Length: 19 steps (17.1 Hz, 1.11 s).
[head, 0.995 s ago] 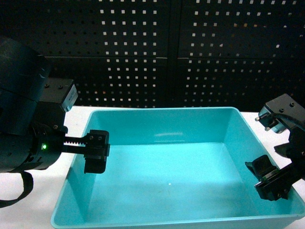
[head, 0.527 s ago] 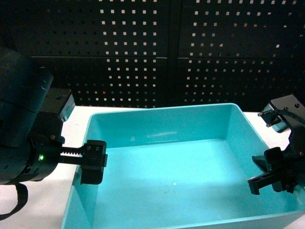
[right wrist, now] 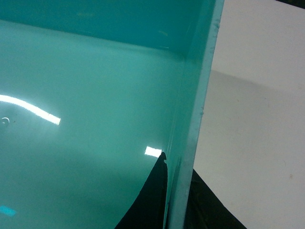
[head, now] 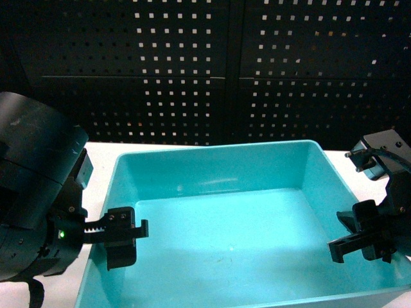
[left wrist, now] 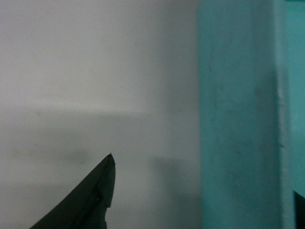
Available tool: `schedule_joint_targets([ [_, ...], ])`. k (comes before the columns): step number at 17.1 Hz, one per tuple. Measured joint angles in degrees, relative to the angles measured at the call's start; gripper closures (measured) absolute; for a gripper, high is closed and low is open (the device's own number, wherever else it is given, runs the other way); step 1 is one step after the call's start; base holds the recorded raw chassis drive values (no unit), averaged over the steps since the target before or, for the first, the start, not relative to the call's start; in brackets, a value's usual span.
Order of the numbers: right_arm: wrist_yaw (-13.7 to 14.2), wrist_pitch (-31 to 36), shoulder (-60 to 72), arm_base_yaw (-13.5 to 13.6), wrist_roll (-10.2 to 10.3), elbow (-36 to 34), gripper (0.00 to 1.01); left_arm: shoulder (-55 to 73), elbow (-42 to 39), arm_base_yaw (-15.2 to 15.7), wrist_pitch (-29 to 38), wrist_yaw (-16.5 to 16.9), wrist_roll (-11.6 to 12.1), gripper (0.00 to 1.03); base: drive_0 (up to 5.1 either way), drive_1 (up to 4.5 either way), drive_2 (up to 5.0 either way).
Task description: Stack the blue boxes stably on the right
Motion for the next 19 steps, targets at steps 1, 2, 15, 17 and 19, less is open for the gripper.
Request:
schedule_joint_targets([
  [1, 0.0, 0.1, 0.0, 0.2, 0.0, 0.0, 0.94, 0.6, 0.0, -0.5, 0.0, 1.0, -2.1, 0.38, 0.0, 0.00, 0.0],
  [2, 0.0, 0.2, 0.0, 0.3, 0.0, 0.0, 0.94, 1.2, 0.1, -1.0, 0.3, 1.5, -2.9, 0.47, 0.0, 0.00, 0.0],
  [15, -2.2, 3.3, -5.0, -2.0, 0.9, 0.2, 0.94, -2.6, -0.4, -1.9, 10.0, -0.5, 3.5, 0.97, 0.0, 0.00, 0.0],
  [17, -2.3, 2.3, -7.6, -2.4, 1.4, 2.3, 0.94, -4.2, 1.3, -1.3, 10.7, -0.7, 6.1, 0.97, 0.0, 0.00, 0.0],
  [19, -2.8, 0.5, -9.8, -3.1, 2.0, 5.1, 0.94, -6.2, 3.9, -0.7, 11.0, -0.5, 8.7, 0.97, 0.0, 0.00, 0.0],
])
